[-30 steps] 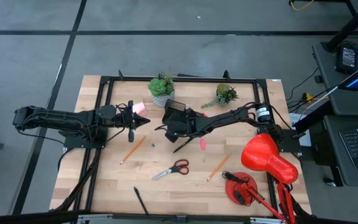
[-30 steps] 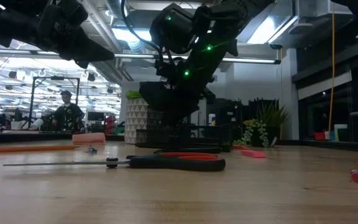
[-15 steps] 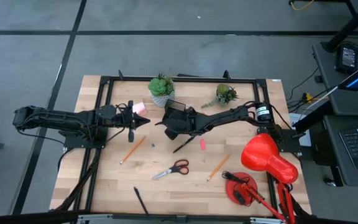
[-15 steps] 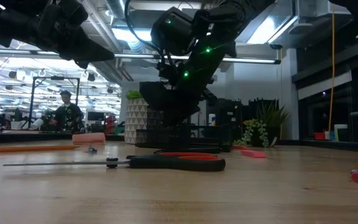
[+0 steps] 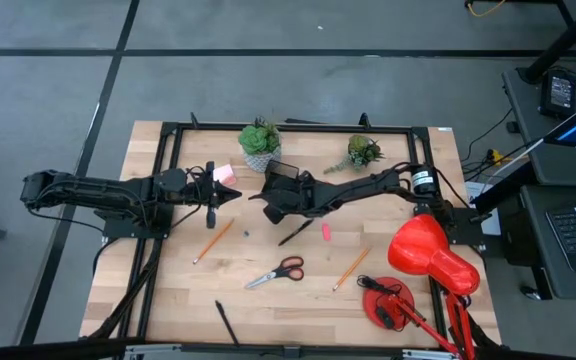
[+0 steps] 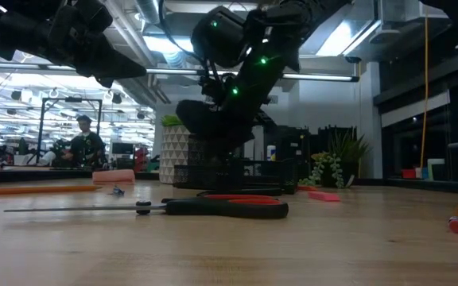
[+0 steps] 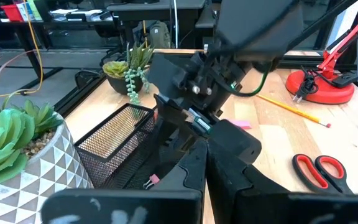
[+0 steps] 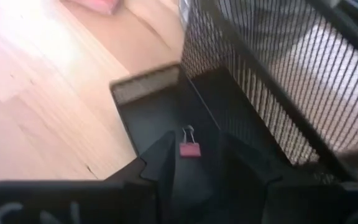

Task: Pick and place office supplies into organizer
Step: Put the orange eraser into the black desk organizer

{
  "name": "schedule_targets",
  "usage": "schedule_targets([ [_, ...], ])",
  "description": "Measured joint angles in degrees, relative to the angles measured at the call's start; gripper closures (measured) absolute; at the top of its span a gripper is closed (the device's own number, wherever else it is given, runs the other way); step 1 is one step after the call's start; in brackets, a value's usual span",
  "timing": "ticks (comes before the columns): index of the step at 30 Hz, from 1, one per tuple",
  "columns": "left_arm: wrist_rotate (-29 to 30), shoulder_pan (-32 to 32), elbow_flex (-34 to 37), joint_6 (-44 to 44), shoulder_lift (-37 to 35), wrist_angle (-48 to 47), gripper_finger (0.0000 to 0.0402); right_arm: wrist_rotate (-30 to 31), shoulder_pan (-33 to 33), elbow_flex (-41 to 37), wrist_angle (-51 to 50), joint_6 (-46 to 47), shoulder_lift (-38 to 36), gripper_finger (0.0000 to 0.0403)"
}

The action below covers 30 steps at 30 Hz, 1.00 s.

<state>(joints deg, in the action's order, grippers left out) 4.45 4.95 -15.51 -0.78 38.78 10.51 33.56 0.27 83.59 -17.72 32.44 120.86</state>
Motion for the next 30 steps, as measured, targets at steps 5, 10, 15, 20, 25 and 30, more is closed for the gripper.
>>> schedule_targets([
  [5,-0.01,0.0,0.0,0.0,-0.02,-0.01,0.0396,-0.61,0.78,3.37,-1.08,-3.6,-0.02,0.0308],
  [10,0.0,0.02,0.0,0.02,-0.02,-0.01,0.0396,-0.68,2.84,8.6,-5.42,-7.43,-0.04,0.036],
  [15,0.0,0.01,0.0,1.62,-0.01,0.0,0.0396,-0.15,4.2,12.88,-12.17,-8.93,-0.1,0.0396],
  [20,0.0,0.02,0.0,2.03,-0.02,-0.02,0.0396,0.48,5.28,12.49,-15.66,-8.44,-0.93,0.0399],
  [25,0.05,0.02,0.02,4.21,0.0,-1.18,0.0396,3.18,6.5,11.81,-19.01,-7.22,-2.6,0.0401],
  [30,0.61,0.02,0.02,4.52,0.0,-1.76,0.0396,7.14,7.7,11.81,-22.55,-8.78,-4.21,0.0401],
])
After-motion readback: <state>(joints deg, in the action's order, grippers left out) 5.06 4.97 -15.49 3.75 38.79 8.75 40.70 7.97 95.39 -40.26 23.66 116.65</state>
